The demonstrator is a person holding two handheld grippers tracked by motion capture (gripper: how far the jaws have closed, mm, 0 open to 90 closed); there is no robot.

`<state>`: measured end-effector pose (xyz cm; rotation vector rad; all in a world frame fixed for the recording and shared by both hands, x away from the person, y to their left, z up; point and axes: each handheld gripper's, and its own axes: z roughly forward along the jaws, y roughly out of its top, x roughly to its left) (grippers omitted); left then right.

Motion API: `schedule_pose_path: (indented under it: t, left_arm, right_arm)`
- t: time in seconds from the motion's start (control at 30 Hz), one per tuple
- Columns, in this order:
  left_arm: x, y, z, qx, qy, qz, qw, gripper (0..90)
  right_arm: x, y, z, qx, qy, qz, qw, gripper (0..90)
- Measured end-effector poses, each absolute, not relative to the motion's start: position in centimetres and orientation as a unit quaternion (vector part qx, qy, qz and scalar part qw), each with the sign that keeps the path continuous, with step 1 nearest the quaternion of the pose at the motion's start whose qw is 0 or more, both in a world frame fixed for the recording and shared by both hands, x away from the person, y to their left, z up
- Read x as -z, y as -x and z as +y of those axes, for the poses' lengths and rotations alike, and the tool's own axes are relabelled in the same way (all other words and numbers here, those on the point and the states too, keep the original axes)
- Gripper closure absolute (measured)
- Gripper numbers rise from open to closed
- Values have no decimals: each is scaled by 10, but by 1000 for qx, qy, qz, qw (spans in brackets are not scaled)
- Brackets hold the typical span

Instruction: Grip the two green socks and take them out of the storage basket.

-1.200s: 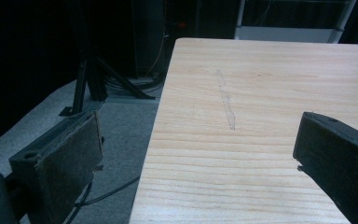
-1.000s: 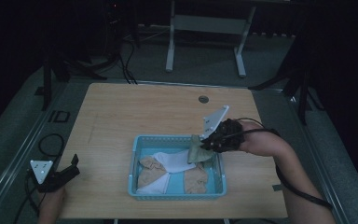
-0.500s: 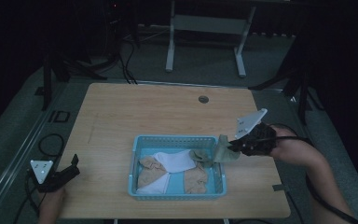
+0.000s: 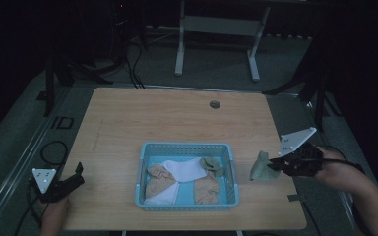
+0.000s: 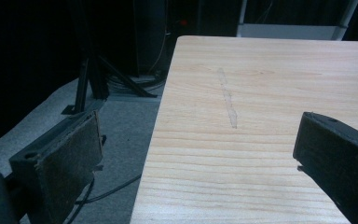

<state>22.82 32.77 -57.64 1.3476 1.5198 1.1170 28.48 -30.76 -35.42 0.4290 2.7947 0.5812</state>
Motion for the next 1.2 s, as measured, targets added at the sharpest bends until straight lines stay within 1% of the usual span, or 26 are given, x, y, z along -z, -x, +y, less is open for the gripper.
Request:
schedule_pose_path:
  t: [0.2,0.5,0.77,0.83,0.87,0.97,1.0,1.07,1.13,1.2]
  left_arm:
    - [576,-228,327,-443,-533,600,400,13]
    - [576,-229,328,-442,-533,600,400,13]
    - [576,-229,328,-441,-533,601,400,13]
    - [576,-229,328,-442,-533,601,400,13]
    - [576,-229,328,-441,-533,601,400,13]
    - [576,-229,327,-442,-533,600,400,13]
    - [576,-229,327,-442,-533,600,400,13]
    - [576,-229,328,-442,-533,600,400,13]
    - [576,-229,328,-442,-533,600,401,14]
    - [576,-229,328,-442,-533,600,400,13]
  right_arm:
    - [366,-274,-325,-202,-164,958,117,833]
    - [408,-275,-327,-185,-179,963,82,832]
    - [461,-291,-313,-149,-157,975,43,829]
    - [467,-294,-312,-146,-154,976,41,829]
    - [480,-302,-307,-147,-152,977,31,828]
    - [495,-309,-300,-141,-146,979,22,828]
    - [495,-309,-300,-141,-146,979,22,828]
    - [509,-314,-294,-127,-143,981,15,828]
    - [514,-317,-292,-122,-143,982,9,821]
    - [515,-318,-291,-121,-147,982,4,791]
